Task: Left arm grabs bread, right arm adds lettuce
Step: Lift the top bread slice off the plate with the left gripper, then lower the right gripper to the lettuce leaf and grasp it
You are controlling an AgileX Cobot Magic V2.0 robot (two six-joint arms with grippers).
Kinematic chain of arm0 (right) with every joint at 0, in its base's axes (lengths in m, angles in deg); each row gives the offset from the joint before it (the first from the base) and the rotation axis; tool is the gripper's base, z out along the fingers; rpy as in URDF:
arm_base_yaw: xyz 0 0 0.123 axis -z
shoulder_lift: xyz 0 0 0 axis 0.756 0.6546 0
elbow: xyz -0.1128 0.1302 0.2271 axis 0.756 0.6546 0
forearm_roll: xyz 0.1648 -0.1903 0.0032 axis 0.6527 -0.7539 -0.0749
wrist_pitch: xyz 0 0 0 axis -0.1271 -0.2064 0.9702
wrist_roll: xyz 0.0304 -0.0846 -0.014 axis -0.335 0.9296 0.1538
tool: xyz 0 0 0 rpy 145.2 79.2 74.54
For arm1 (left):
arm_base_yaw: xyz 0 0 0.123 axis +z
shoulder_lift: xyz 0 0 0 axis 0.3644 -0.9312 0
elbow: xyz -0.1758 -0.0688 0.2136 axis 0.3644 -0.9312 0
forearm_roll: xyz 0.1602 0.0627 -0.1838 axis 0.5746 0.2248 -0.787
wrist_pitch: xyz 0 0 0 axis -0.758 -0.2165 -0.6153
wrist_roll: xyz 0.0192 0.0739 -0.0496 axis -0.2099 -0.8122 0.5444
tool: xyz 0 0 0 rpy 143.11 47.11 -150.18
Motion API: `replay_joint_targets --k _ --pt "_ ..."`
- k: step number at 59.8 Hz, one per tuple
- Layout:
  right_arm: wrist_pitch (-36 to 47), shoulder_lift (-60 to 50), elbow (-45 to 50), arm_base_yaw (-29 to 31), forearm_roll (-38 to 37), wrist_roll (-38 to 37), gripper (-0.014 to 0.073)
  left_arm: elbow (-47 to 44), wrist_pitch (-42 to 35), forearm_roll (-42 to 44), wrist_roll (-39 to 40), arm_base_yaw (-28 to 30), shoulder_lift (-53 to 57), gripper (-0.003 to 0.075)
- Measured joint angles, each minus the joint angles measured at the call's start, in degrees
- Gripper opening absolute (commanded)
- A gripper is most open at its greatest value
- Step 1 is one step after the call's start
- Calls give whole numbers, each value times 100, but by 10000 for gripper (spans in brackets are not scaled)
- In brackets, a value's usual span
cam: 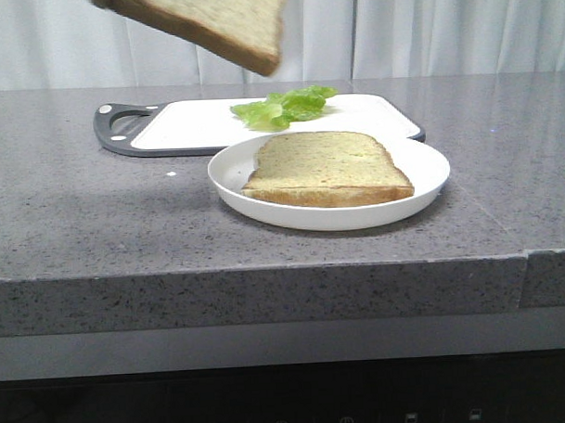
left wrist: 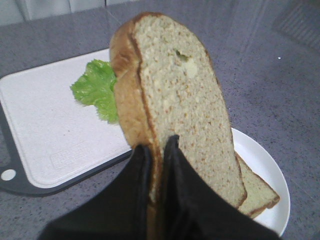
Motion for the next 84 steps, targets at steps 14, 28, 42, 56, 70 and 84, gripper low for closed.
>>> replay_joint_targets --k 14,28,42,56,70,84 --pt "12 1096 -148 0 0 102 536 -1039 -145 266 0 59 1483 -21" --pt "71 2723 -1014 -346 0 696 536 -1618 -154 254 0 649 2461 -21" --pt "-139 4737 -2723 -709 0 1215 536 -1706 -154 146 0 888 2654 -21" --pt "-819 6446 -4706 -957 0 1873 536 -1706 -154 107 0 888 2654 -21" --pt "-1684 7872 -6514 -1161 243 2562 536 -1706 -154 97 0 888 2642 -21" --pt "-2441 8953 -7984 -1252 782 3134 536 -1706 -154 85 0 893 2631 -21"
